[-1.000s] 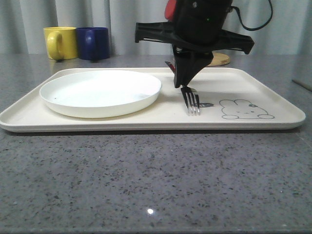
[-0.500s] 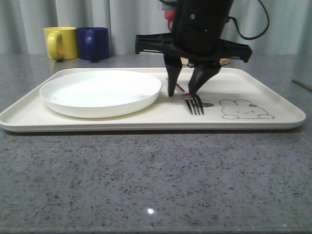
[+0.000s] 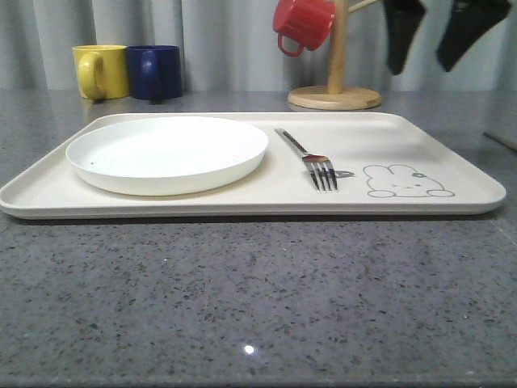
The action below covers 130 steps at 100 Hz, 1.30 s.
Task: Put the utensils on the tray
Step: 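Carry the fork onto the tray beside the plate and release it, then move the right gripper back and grasp the silver chopsticks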
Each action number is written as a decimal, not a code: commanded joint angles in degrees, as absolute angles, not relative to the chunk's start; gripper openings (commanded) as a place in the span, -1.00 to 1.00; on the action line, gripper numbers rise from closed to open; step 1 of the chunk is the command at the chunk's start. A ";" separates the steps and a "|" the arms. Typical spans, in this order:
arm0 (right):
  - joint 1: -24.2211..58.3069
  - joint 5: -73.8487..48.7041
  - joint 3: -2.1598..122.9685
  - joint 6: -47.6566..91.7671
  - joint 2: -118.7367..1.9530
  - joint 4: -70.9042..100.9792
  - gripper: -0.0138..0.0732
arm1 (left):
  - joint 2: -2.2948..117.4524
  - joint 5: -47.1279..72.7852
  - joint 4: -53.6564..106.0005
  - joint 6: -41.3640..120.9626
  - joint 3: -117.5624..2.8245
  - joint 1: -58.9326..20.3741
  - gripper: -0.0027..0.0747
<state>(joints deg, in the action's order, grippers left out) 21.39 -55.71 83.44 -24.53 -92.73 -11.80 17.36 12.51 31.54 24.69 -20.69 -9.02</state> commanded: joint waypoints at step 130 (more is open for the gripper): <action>-0.23 -58.21 78.87 -3.80 -98.62 -0.55 -0.18 | 17.74 8.46 32.09 24.74 -22.26 -9.55 -0.98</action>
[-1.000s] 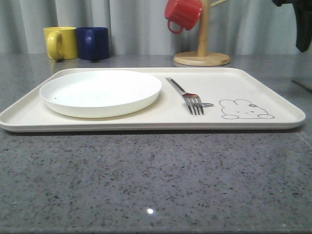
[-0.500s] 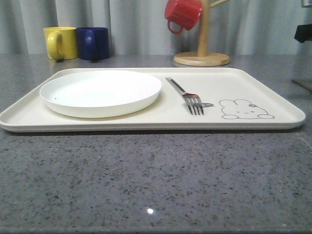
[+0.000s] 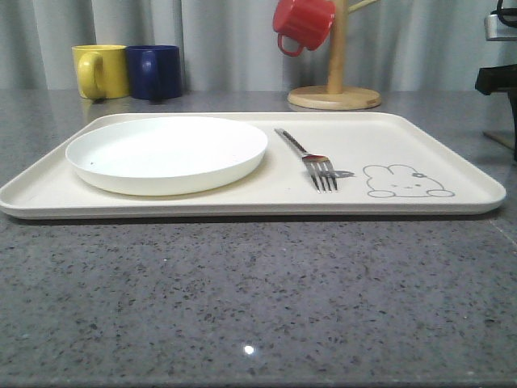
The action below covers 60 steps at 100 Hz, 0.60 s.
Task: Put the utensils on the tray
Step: 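Move the right gripper back and grasp the silver chopsticks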
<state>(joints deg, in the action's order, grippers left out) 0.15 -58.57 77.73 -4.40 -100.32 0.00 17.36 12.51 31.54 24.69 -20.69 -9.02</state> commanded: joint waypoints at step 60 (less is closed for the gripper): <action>3.74 -61.20 85.44 -6.22 -91.56 3.83 -0.74 | 17.74 8.46 32.09 24.74 -22.26 -9.55 -0.98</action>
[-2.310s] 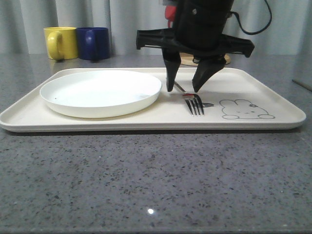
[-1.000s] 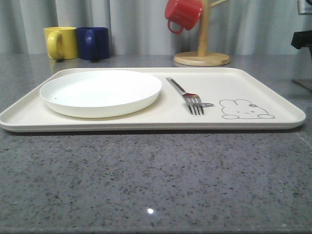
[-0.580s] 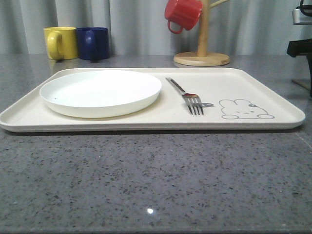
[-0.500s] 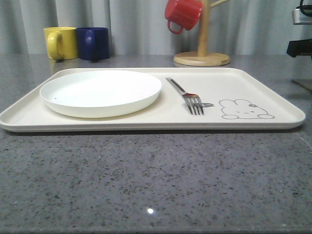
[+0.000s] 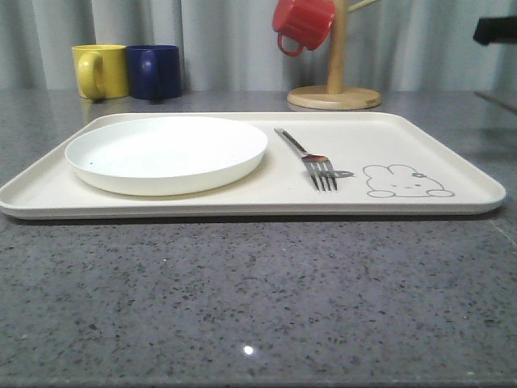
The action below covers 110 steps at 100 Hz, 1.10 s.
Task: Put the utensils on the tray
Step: 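Move the right gripper back and grasp the silver chopsticks, then place the chopsticks on the tray next to the fork and release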
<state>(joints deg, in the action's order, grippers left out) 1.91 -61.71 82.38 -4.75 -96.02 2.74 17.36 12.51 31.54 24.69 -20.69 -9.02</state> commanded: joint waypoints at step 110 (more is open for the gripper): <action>23.97 -48.88 85.82 -24.24 -99.74 1.70 -0.74 | 17.74 8.46 32.09 24.74 -22.26 -9.55 -0.98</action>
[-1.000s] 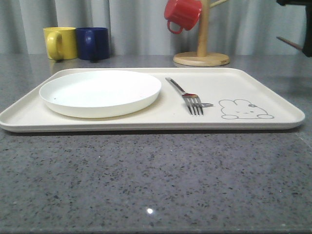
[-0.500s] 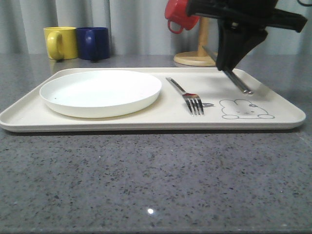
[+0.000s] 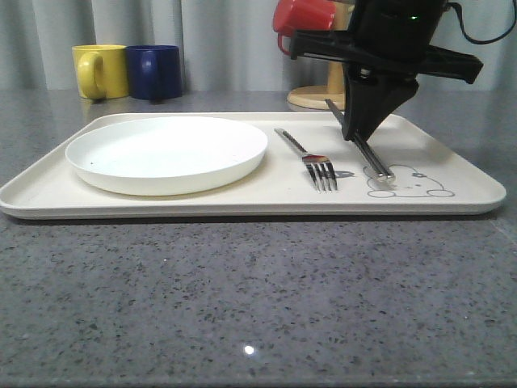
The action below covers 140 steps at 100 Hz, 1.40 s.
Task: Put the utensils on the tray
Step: 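Place the chopsticks on the tray next to the fork and release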
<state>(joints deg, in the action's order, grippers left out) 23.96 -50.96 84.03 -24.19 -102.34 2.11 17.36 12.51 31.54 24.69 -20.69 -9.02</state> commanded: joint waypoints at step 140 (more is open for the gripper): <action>-6.15 -65.25 92.00 0.71 -92.97 -0.90 0.03 | 17.74 8.46 32.09 24.74 -22.26 -9.55 -0.98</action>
<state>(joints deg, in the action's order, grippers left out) -3.46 -66.57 90.30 -2.14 -95.17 -2.87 17.36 12.51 31.54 24.69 -20.69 -9.02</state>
